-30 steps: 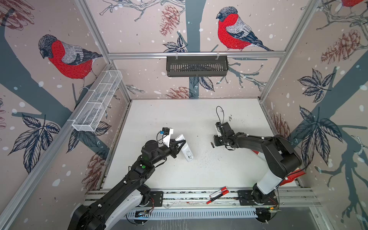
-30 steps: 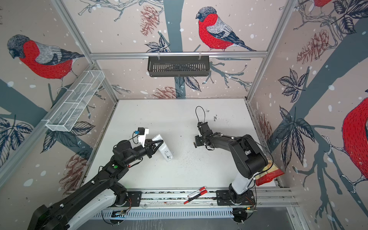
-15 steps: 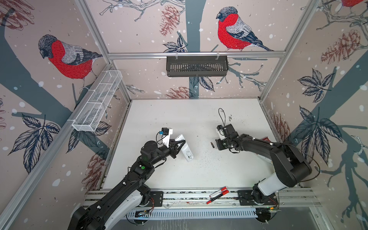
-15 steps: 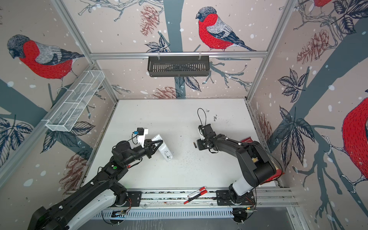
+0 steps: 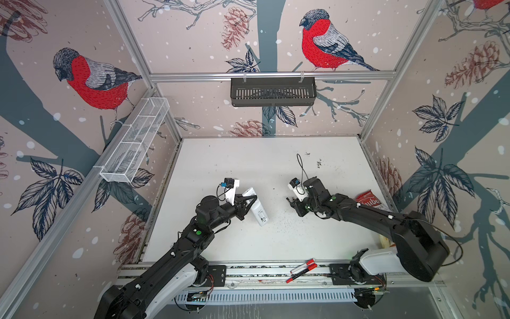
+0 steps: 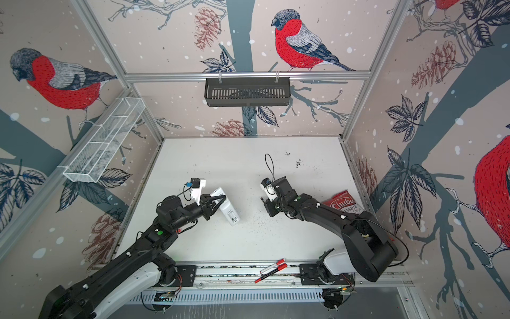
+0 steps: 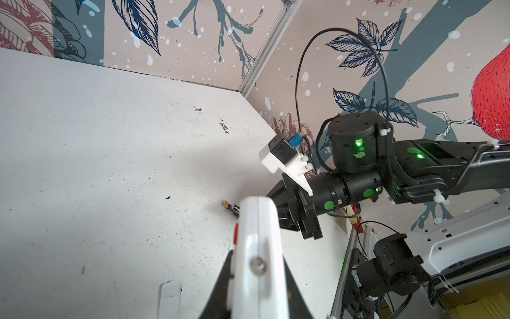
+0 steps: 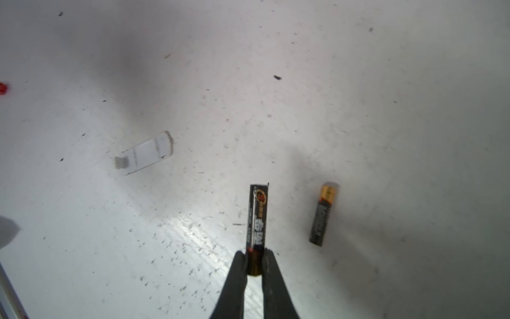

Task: Load the batteries into the remote control
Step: 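Carry the battery to the remote's open compartment while the left gripper holds the remote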

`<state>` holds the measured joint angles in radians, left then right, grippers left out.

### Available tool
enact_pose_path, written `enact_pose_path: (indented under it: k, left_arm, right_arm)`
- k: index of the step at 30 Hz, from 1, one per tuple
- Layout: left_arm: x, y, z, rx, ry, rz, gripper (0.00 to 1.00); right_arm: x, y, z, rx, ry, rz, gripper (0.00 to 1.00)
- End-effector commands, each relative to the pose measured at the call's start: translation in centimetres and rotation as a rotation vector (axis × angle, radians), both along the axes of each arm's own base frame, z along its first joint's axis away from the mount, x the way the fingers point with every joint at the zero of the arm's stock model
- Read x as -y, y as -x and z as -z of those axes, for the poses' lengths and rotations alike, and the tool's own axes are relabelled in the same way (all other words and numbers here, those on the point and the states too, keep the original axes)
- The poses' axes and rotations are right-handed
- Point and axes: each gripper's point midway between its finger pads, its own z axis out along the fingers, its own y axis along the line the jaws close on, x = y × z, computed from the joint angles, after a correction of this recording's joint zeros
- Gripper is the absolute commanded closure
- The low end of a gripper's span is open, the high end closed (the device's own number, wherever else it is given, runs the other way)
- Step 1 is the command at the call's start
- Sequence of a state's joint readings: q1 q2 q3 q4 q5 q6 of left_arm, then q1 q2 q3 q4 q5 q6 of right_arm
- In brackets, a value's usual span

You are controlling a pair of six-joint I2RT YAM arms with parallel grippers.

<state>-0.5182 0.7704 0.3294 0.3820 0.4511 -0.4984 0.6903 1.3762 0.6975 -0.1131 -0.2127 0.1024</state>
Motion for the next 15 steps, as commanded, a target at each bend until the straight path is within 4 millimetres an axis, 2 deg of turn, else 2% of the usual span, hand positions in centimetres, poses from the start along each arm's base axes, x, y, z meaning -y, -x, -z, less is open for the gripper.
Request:
enact_pose_path:
  k: [1,3,8,15]
  left_arm:
    - [0.2,-0.1,-1.0,0.036,0.031,0.011,1.00]
    - [0.3,-0.1,-0.5,0.024,0.026,0.012,1.00]
    - [0.4,-0.5,0.7,-0.014,0.039,0.006,1.00]
    - [0.6,-0.5,2.7,-0.061,0.069,0.010,1.00]
  right_arm:
    - [-2.6,1.0,-2.3,0.089,-0.078,-0.090,0.87]
    - [-3.6,1.9,-3.4,0.116,-0.113,-0.116,0.87]
    - [-4.2,3.5,-4.9,0.164,-0.162,-0.135,0.87]
    - [-4.8,6.4,-5.6,0.187,-0.238,-0.169,0.87]
